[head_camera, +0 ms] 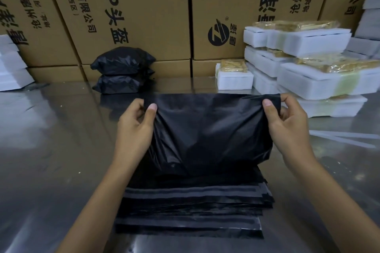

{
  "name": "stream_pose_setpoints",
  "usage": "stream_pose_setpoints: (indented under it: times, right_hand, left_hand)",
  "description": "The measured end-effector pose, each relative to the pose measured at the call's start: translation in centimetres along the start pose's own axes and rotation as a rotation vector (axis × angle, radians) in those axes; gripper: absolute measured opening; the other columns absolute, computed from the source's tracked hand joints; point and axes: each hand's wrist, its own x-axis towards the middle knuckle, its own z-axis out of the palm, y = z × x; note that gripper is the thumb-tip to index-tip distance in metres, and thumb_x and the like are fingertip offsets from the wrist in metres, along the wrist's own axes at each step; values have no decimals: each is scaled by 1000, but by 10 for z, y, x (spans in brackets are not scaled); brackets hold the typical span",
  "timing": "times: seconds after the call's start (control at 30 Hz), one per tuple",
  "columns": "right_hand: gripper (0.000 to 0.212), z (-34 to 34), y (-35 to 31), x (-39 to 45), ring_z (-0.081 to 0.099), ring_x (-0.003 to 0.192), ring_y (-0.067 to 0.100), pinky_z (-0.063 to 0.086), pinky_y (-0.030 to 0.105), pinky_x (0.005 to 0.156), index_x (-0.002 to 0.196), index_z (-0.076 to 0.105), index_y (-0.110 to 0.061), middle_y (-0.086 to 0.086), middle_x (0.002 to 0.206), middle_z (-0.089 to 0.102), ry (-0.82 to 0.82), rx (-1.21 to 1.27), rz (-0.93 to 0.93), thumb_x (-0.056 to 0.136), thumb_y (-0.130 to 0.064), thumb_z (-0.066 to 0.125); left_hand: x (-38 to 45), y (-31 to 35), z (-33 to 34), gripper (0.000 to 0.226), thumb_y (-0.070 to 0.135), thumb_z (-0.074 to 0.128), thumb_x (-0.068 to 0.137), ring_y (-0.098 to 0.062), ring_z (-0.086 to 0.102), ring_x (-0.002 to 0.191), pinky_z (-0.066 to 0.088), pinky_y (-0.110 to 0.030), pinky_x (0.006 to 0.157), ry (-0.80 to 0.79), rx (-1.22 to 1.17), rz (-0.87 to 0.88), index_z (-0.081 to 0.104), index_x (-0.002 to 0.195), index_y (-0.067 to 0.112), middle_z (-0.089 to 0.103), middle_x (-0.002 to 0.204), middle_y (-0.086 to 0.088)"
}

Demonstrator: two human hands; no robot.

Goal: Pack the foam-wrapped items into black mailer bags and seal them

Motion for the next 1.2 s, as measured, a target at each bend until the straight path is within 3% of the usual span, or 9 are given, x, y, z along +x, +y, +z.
stream_pose_setpoints:
  times: [0.07, 0.17, 0.3, 0.47, 0.53, 0.6, 0.77, 1.0, 1.2]
  right_hand:
    - [14, 9, 11, 9, 57, 66, 7, 42, 21, 57, 86, 55, -21, -7, 73, 63, 1, -89, 79, 100, -22, 60]
    - [13, 22, 31, 16, 58, 81, 21, 38, 25, 64, 90, 56, -10, 3, 82, 61, -176, -294, 310, 98, -18, 62]
    - [19, 24, 36, 22, 59, 73, 22, 42, 25, 56, 84, 63, -2, 10, 75, 64, -345, -327, 473, 97, -16, 62]
    - [20, 27, 5, 40, 58, 104, 25, 47, 40, 92, 99, 56, -15, 4, 105, 61, -194, -559, 202, 84, -12, 70]
    - [20, 44, -20, 43, 56, 100, 14, 47, 32, 88, 102, 58, -22, -6, 106, 60, -117, -511, -40, 86, -19, 69]
    - [13, 71, -46, 44, 57, 90, 1, 44, 15, 77, 95, 61, -29, -16, 96, 61, -242, -354, -160, 89, -19, 67]
    - [11, 146, -52, 41, 69, 91, 9, 50, 22, 86, 96, 73, -16, -1, 96, 76, -699, -186, -38, 94, -13, 63]
    - [16, 162, -28, 41, 68, 97, 1, 50, 19, 93, 93, 81, -22, -11, 94, 78, -919, -113, 84, 94, -22, 65]
    - [20, 151, -30, 46, 66, 111, 6, 46, 20, 102, 109, 78, -16, -3, 111, 76, -1108, 2, 107, 99, -17, 61]
  left_hand:
    - [7, -13, 11, 29, 27, 50, 102, -24, 49, 72, 30, -37, 61, 4, 188, -122, 39, 81, 10, 49, 74, -7]
    - [-1, -31, 35, 14, 23, 43, 103, -42, 56, 92, 34, -38, 69, -136, 495, -269, 42, 93, 14, 61, 97, -21]
    - [-2, -38, 46, 21, 24, 42, 103, -31, 51, 75, 32, -37, 60, -195, 591, -258, 40, 83, 19, 57, 82, -8]
    - [13, -39, 32, 36, 23, 56, 98, -20, 48, 62, 33, -31, 58, -245, 202, -459, 39, 67, 16, 47, 58, 1]
    - [20, -35, 25, 27, 25, 62, 93, -14, 52, 62, 38, -27, 56, -278, -39, -620, 51, 69, 20, 53, 60, 4]
    - [26, -35, 16, 9, 24, 68, 89, -14, 60, 75, 47, -23, 58, -325, -208, -696, 61, 83, 22, 64, 76, 4]
    - [23, -38, 14, 20, -6, 69, 83, -3, 58, 68, 44, -14, 61, -164, -266, -358, 66, 79, 14, 63, 76, 2]
    - [17, -38, 7, 26, -7, 71, 83, -10, 61, 83, 45, -18, 72, 31, -38, 163, 73, 76, 18, 58, 92, 1]
    - [16, -33, 7, 20, -1, 75, 82, -21, 50, 95, 39, -22, 86, 93, 237, 367, 76, 75, 18, 47, 96, 4]
